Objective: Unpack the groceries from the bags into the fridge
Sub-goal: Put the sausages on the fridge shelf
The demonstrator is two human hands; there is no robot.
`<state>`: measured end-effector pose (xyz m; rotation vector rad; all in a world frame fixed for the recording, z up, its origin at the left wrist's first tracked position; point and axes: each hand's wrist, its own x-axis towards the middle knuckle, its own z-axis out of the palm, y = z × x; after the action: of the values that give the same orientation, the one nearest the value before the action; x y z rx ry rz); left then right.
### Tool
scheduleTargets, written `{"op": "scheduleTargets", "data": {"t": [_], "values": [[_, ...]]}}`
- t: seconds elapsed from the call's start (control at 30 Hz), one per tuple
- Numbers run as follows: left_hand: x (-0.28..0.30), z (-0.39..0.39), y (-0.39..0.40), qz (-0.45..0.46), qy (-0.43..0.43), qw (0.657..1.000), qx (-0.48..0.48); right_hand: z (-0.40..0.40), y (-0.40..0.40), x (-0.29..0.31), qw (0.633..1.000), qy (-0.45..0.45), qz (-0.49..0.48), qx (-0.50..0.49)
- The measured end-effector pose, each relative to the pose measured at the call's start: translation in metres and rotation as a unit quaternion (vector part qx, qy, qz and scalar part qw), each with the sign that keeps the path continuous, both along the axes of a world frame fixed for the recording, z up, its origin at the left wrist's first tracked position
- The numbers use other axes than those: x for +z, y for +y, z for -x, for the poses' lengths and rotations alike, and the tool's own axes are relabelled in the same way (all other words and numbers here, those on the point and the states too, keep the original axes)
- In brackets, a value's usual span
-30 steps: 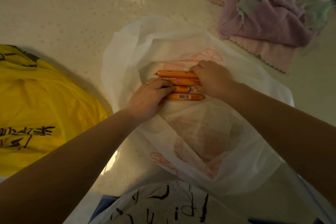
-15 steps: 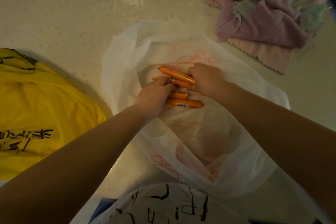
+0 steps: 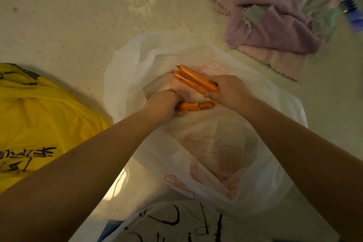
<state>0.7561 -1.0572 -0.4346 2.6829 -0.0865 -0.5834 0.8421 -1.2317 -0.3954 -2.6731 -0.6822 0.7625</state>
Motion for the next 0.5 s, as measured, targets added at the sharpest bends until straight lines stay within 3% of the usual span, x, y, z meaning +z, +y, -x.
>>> {"op": "scheduleTargets", "data": {"t": [0.07,0.17,0.3,0.37,0.5], "values": [[0.011,-0.005,0.0,-0.036,-0.044,0.998,0.002,0.002,-0.008,0.011,0.999,-0.005,-0.029,-0.033],[0.025,-0.009,-0.001,0.057,-0.048,0.995,0.065,0.001,-0.021,0.032,0.995,-0.028,-0.055,-0.082],[0.057,-0.014,-0.001,0.158,-0.016,0.963,0.219,0.001,-0.034,0.063,0.984,-0.013,-0.126,-0.122],[0.076,-0.012,-0.004,0.252,-0.005,0.924,0.288,0.005,-0.035,0.074,0.962,0.055,-0.212,-0.162],[0.104,0.008,0.003,0.442,0.026,0.799,0.406,0.023,-0.024,0.085,0.875,0.253,-0.343,-0.231]]}}
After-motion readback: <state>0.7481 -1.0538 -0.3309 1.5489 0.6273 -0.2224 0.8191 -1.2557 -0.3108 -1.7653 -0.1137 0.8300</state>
